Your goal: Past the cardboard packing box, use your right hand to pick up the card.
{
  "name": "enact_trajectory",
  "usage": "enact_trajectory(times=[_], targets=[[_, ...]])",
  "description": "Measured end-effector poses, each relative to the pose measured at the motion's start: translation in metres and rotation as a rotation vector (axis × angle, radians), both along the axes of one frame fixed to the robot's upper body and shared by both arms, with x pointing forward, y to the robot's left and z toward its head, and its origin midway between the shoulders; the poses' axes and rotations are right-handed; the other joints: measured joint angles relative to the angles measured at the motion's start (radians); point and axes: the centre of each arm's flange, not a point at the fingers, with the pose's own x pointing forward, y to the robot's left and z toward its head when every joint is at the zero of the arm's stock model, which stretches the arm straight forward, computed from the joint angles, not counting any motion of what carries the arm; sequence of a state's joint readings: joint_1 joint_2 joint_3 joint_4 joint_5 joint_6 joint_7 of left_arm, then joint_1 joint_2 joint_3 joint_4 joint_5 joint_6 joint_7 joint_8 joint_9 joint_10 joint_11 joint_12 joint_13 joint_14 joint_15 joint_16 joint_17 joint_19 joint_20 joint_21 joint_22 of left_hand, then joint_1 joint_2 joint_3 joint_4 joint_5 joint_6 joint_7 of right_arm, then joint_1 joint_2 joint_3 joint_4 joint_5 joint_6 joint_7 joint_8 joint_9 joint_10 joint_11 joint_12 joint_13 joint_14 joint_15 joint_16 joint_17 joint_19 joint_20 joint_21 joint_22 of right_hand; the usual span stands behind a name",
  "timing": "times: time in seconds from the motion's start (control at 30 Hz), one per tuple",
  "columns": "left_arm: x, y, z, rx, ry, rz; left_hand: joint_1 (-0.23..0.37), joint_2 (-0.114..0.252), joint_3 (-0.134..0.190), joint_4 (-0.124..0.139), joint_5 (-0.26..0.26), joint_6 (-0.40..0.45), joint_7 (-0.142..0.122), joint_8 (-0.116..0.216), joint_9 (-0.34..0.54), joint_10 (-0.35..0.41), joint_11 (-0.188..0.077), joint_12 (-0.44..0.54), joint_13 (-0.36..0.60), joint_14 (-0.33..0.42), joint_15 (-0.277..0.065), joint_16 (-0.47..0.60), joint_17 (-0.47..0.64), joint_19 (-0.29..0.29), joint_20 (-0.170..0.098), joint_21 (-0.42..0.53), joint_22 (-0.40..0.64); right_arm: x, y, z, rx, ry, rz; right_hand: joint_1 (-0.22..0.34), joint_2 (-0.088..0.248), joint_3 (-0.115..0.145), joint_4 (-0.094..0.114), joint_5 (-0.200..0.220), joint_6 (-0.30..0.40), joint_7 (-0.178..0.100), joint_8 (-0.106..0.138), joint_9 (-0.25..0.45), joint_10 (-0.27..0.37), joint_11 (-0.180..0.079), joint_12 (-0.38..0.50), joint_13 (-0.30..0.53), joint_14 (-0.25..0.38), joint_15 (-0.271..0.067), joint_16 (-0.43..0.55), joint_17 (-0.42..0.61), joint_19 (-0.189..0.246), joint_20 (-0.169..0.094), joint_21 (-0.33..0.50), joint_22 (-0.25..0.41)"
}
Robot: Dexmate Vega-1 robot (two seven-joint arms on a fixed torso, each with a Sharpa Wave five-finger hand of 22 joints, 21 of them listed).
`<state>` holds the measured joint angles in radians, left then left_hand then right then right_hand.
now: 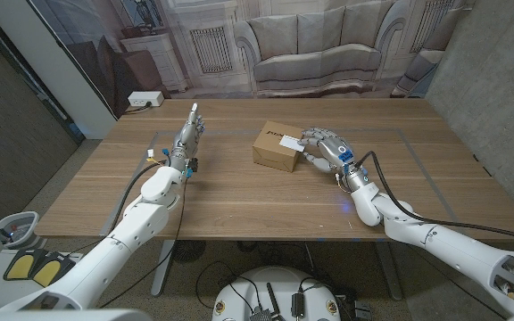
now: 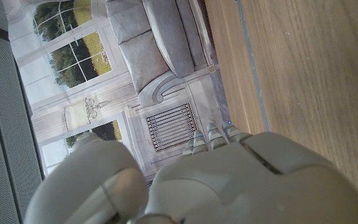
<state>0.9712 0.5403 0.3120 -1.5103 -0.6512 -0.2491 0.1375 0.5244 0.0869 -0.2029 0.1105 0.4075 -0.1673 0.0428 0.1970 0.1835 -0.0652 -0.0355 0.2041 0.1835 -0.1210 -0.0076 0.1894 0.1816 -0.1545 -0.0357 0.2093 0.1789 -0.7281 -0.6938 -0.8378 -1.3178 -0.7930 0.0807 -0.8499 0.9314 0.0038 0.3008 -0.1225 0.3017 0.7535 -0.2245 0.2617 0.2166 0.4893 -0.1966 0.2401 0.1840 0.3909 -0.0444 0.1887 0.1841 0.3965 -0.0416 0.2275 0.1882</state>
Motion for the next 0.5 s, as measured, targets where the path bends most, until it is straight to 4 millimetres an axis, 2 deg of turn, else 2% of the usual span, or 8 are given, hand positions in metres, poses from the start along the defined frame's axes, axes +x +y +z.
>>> enact_trajectory(times=[0.5], targets=[[0.0054, -0.0021, 0.0024, -0.002, -0.003, -0.009, 0.000, 0.000, -0.003, -0.003, 0.000, 0.000, 0.000, 0.000, 0.000, 0.000, 0.000, 0.000, 0.000, 0.000, 0.000, 0.000, 0.000, 0.000, 0.000, 0.000, 0.000, -0.0042, -0.0007, 0.0006, 0.016, -0.039, 0.021, -0.010, 0.010, -0.004, 0.004, 0.000, 0.067, 0.000, 0.020, 0.000, 0.034, -0.009, 0.009, 0.000, 0.035, 0.003, 0.006, 0.000, 0.023, -0.004, 0.009, 0.000]])
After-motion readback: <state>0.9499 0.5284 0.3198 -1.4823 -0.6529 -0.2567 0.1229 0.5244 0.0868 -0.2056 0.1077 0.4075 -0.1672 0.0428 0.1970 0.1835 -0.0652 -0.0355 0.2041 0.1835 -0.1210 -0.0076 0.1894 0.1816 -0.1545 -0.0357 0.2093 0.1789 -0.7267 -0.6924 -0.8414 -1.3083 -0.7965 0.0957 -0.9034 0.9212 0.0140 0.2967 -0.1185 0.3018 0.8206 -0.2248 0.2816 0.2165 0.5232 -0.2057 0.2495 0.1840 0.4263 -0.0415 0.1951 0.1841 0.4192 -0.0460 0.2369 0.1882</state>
